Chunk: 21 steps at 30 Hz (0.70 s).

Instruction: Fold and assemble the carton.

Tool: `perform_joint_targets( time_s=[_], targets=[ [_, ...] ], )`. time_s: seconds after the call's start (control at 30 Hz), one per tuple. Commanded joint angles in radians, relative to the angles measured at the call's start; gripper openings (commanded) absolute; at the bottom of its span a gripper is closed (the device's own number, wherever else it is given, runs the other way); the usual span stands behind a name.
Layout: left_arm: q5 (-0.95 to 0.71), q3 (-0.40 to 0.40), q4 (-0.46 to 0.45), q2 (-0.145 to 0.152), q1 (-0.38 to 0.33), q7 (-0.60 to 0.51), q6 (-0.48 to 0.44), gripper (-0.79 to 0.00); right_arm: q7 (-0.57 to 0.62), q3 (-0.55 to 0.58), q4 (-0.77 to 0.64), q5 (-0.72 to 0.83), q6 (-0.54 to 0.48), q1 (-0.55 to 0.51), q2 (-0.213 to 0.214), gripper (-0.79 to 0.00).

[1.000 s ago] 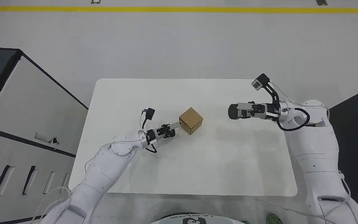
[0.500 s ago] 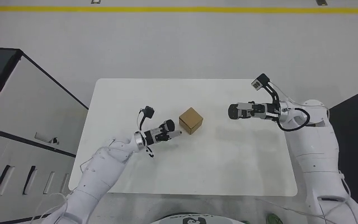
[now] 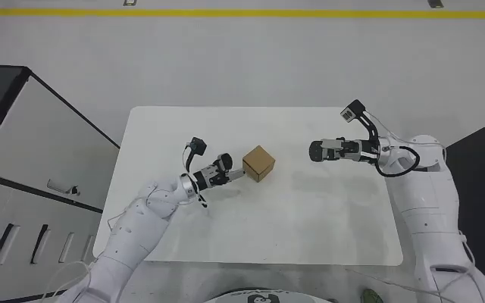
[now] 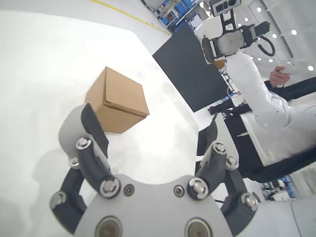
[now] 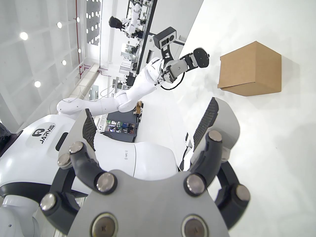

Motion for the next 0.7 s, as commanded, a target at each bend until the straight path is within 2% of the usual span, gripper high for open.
perform_joint_targets(
  time_s=[0.0,0.23,0.4,0.67],
  targets=[
    [0.190,0.010,-0.002,-0.004,0.001,0.127,0.016,0.000,0.000,0.000,0.000,0.000,0.000,0.000,0.000,0.000],
    [0.675,0.078,0.032,-0.014,-0.006,0.467,0.148,0.000,0.000,0.000,0.000,0.000,0.000,0.000,0.000,0.000],
    [0.797,0.122,0.084,-0.022,-0.028,0.618,0.153,0.000,0.000,0.000,0.000,0.000,0.000,0.000,0.000,0.000],
    [0.802,0.126,0.092,-0.023,-0.029,0.632,0.151,0.000,0.000,0.000,0.000,0.000,0.000,0.000,0.000,0.000]
  ],
)
